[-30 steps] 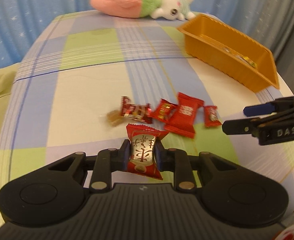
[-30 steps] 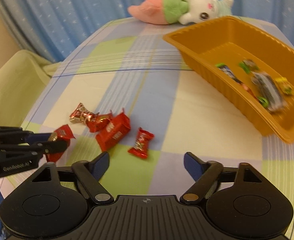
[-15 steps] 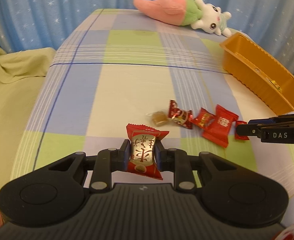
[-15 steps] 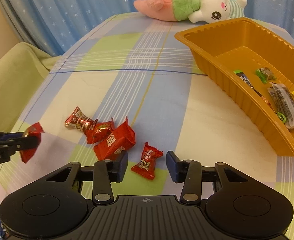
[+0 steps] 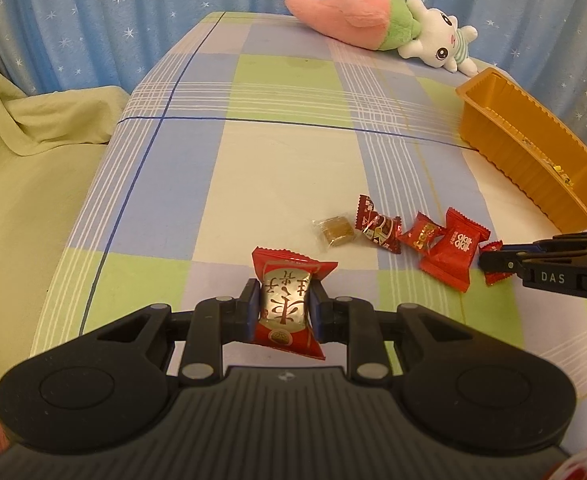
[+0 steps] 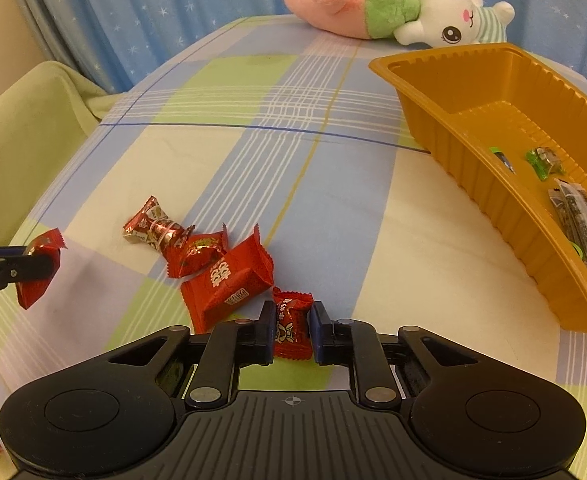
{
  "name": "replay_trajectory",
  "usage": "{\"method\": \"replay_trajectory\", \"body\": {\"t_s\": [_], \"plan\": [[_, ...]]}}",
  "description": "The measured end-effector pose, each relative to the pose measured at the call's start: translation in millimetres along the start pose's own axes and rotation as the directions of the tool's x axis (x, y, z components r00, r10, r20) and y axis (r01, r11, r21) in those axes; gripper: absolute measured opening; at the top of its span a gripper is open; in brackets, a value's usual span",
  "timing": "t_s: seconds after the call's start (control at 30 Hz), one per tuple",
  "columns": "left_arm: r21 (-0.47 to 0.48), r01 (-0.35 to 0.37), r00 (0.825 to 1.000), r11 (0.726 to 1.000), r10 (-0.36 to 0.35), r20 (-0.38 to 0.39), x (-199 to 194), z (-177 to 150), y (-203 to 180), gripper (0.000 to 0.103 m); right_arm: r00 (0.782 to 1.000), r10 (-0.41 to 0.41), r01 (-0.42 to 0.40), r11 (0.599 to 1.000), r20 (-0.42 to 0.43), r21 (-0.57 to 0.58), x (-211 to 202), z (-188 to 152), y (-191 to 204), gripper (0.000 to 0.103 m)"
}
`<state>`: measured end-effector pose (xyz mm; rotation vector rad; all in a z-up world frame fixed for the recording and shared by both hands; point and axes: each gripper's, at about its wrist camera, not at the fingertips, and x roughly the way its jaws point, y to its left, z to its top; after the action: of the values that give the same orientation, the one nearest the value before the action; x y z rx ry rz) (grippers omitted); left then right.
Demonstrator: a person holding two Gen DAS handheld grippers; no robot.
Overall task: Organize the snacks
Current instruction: 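Carry both held red candies over the orange tray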
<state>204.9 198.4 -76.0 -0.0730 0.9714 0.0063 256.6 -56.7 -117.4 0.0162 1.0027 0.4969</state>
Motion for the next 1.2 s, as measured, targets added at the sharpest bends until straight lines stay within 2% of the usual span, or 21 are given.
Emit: {"method": "replay_trajectory", "body": {"t_s": [0.27, 0.67, 0.97, 1.2], "plan": [[0.014, 0.027, 1.0, 1.0, -0.027, 0.016, -6.1, 6.5, -13.8, 0.023, 0.999, 0.033, -0.034, 0.999, 0.022, 0.04, -20.2, -4.0, -8.3, 0.018], [0.09, 0.097, 0.992, 0.991, -0.104, 0.073, -24.5, 34.6, -70.6, 0.023, 0.991, 0.079, -0.09, 0.991, 0.109, 0.095, -72.1, -2.5, -38.7, 0.018], [0.147, 0.167, 0.975, 0.975, -0.186, 0.122, -22.3, 69.7, -129.0, 0.023, 0.978, 0.032, -0.06, 0.99, 0.204, 0.129, -110.8, 16.7, -86.5, 0.018], [0.206, 0.214, 0.954, 0.955, -0.25, 0.167, -16.3, 105.4, -181.1, 0.023, 0.969, -0.034, -0.005, 0.987, 0.244, 0.158, -123.6, 37.2, -129.1, 0.018]]}}
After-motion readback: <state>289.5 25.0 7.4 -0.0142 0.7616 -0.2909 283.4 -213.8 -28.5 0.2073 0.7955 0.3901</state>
